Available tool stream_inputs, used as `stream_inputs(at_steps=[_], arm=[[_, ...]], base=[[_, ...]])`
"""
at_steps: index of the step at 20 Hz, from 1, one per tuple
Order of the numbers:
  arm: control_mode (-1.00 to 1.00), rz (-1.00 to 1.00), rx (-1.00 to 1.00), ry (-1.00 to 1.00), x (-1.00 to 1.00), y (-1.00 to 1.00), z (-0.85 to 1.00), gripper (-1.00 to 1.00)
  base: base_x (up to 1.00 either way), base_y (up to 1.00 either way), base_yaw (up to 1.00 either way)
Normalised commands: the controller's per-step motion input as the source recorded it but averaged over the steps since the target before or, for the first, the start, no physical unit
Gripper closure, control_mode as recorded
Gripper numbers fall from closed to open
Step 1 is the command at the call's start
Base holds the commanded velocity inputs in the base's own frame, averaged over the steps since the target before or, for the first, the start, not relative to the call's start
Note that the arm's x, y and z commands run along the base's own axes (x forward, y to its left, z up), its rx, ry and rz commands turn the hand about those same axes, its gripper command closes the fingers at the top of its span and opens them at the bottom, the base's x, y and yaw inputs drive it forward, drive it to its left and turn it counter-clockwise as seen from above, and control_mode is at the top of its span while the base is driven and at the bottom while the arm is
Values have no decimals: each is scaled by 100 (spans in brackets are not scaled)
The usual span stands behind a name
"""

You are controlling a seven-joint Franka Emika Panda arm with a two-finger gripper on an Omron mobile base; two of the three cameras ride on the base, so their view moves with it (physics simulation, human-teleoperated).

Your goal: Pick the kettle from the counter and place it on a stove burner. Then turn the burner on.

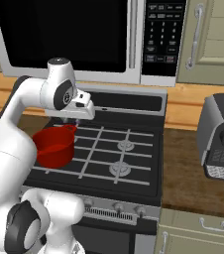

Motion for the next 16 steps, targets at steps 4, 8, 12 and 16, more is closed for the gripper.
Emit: stream_inputs(at_steps=[4, 8, 12, 16], arm=[[-100, 0, -1, -11, -30, 12, 0, -100], [-100, 2, -14, -35, -81, 91, 0, -100], [-100, 7, -18, -35, -82, 100, 0, -100], [-100, 6, -20, -43, -92, 100, 22, -100]], base=[[0, 0, 0], [0, 0, 0], [0, 0, 0], [0, 0, 0]])
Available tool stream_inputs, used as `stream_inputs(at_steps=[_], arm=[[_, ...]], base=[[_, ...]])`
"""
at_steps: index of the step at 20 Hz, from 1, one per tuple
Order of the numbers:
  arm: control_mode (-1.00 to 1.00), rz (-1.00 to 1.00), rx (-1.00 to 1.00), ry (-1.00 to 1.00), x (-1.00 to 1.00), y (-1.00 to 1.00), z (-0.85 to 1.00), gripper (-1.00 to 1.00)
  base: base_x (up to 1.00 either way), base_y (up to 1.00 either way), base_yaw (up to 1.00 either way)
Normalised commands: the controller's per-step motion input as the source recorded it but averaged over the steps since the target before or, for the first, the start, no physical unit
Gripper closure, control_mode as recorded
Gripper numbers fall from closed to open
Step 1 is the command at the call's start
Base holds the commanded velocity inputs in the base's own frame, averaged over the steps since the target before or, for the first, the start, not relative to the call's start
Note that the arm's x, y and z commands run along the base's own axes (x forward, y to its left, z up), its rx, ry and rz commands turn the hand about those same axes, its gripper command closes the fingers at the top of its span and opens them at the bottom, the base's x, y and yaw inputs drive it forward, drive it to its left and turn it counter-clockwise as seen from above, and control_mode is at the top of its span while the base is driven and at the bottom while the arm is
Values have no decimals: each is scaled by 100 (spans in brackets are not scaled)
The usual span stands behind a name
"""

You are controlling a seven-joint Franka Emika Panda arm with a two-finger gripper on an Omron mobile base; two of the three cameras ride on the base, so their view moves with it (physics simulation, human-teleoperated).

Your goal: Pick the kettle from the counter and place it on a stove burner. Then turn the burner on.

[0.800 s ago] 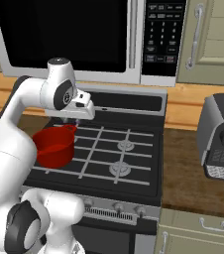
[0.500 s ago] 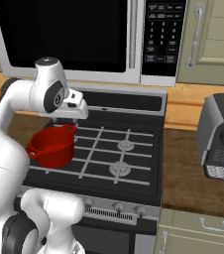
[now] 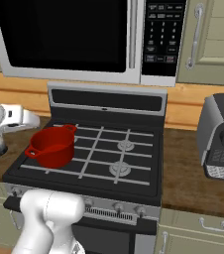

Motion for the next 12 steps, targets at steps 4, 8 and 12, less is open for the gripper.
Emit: stream_inputs(at_steps=[4, 8, 12], arm=[[-100, 4, -22, -34, -76, 100, 44, -100], [-100, 6, -22, -15, -64, 100, 28, -100], [-100, 6, -26, -1, -43, 100, 12, -100]], base=[[0, 0, 0], [0, 0, 0], [0, 0, 0]])
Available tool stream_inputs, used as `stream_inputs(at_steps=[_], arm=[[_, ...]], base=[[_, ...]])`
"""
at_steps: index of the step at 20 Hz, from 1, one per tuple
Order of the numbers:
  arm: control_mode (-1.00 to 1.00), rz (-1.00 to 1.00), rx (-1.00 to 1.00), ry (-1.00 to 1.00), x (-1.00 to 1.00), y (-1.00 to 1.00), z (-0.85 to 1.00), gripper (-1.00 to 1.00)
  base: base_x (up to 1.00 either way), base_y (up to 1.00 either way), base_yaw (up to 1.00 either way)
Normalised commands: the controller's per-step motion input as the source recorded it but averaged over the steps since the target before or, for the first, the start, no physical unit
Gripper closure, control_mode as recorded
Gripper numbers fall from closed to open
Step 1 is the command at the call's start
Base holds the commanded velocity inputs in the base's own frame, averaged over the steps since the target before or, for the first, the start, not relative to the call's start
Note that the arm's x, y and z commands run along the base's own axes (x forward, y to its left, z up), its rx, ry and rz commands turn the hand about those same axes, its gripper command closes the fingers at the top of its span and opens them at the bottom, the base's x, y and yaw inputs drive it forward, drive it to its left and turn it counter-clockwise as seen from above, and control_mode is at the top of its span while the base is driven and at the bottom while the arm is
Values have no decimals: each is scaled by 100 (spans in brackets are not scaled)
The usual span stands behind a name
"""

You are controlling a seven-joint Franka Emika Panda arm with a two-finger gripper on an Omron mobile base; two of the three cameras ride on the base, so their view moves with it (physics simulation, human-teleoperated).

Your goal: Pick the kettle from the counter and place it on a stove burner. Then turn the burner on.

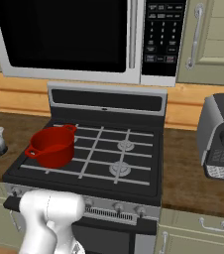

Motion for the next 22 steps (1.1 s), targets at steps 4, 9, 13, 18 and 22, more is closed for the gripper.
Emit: stream_inputs(at_steps=[4, 9, 13, 18, 22], arm=[[-100, 7, -20, 13, -11, 100, 0, -100], [-100, 16, -1, 47, 26, 93, -32, -100], [-100, 5, 33, 32, 56, 25, -23, -100], [-100, -13, 58, 14, 49, 4, -51, -100], [-100, -18, 44, 5, 38, 19, -55, -100]], base=[[0, 0, 0], [0, 0, 0], [0, 0, 0], [0, 0, 0], [0, 0, 0]])
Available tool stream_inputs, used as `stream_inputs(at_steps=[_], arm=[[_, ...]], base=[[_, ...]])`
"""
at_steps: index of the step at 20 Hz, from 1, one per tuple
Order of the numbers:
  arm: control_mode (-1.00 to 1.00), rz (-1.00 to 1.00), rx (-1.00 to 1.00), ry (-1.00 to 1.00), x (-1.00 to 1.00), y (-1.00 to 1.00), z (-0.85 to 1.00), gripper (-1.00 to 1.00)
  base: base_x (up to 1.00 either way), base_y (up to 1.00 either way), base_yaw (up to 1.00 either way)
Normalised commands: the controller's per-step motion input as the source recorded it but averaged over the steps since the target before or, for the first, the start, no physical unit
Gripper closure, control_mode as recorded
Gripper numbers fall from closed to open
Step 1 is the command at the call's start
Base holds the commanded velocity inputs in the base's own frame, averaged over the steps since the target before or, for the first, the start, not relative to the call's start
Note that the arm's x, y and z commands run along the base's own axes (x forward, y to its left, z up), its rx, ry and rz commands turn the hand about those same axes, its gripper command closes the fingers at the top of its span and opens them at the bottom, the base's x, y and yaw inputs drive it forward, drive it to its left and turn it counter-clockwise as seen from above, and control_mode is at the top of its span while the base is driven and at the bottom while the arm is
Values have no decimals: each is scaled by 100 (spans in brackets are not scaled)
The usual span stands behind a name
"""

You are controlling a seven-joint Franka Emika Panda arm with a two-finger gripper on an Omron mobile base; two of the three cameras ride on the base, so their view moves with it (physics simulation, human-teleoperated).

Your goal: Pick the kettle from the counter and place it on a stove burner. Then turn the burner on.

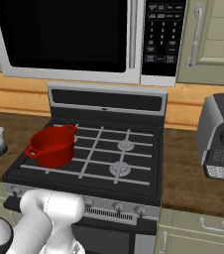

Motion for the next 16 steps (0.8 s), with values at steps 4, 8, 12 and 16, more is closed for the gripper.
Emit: stream_inputs(at_steps=[4, 8, 12, 16], arm=[[-100, -3, 0, 4, 8, 12, -11, -100], [-100, -1, 0, 0, 54, 5, 0, -100], [-100, -5, 0, 7, 85, 8, -2, -100], [-100, -6, -5, 19, 65, 15, -9, -100]], base=[[0, 0, 0], [0, 0, 0], [0, 0, 0], [0, 0, 0]])
